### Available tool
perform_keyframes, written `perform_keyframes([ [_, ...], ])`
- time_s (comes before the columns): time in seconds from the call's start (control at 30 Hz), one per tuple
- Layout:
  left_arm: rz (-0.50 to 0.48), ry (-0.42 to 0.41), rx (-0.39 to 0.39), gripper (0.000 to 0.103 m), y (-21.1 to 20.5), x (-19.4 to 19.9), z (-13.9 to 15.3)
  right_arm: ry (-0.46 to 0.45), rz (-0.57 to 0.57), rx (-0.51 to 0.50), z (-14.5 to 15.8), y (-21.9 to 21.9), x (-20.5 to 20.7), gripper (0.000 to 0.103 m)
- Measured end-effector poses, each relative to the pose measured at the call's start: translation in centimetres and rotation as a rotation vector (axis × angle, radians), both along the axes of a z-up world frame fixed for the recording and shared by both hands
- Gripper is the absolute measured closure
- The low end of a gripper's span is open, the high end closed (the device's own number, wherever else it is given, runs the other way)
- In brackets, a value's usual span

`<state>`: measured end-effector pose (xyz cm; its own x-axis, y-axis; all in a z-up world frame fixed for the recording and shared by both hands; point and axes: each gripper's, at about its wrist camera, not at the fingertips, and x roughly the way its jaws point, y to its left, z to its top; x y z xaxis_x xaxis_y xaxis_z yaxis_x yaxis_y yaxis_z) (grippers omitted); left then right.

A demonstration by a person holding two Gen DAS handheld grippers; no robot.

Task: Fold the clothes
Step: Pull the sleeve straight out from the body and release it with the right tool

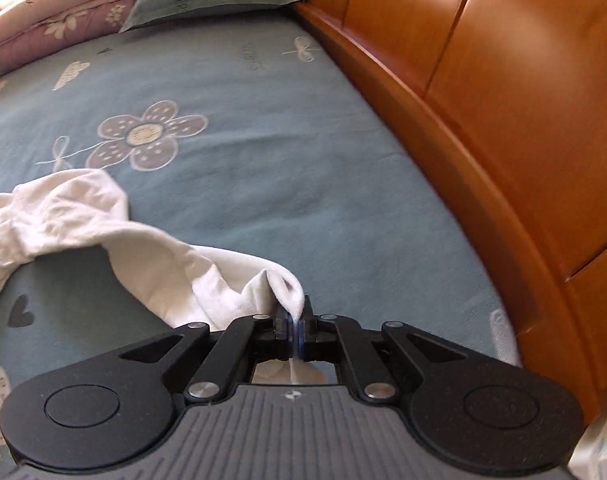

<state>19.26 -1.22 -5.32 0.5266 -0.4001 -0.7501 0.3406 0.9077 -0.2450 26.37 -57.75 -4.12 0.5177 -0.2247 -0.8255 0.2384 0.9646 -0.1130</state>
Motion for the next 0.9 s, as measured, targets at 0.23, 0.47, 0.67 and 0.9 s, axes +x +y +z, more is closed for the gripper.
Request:
perform_keyframes([
  [0.23,-0.004,0.001,0.023,0.001,-1.1,0.7,0.3,-0.007,-0.08,-0.118,1.3,-4.2,4.5,0.098],
  [0.47,-0.027,0.01,0.032,0.001,-2.5,1.6,0.1,-0.13,-0.21,-0.052,0.6,-6.6,4.4,0.075],
  [0.67,-0.052,-0.007,0.021,0.001,-3.4,1.4,0.5,-0.181,-0.232,-0.022,0.0,-5.7,2.4,0.065],
  [0.9,-0.043,-0.019,0.02,0.001,-2.8,0.8,1.0,-0.185,-0.255,-0.102,1.3,-6.6,2.6,0.062],
])
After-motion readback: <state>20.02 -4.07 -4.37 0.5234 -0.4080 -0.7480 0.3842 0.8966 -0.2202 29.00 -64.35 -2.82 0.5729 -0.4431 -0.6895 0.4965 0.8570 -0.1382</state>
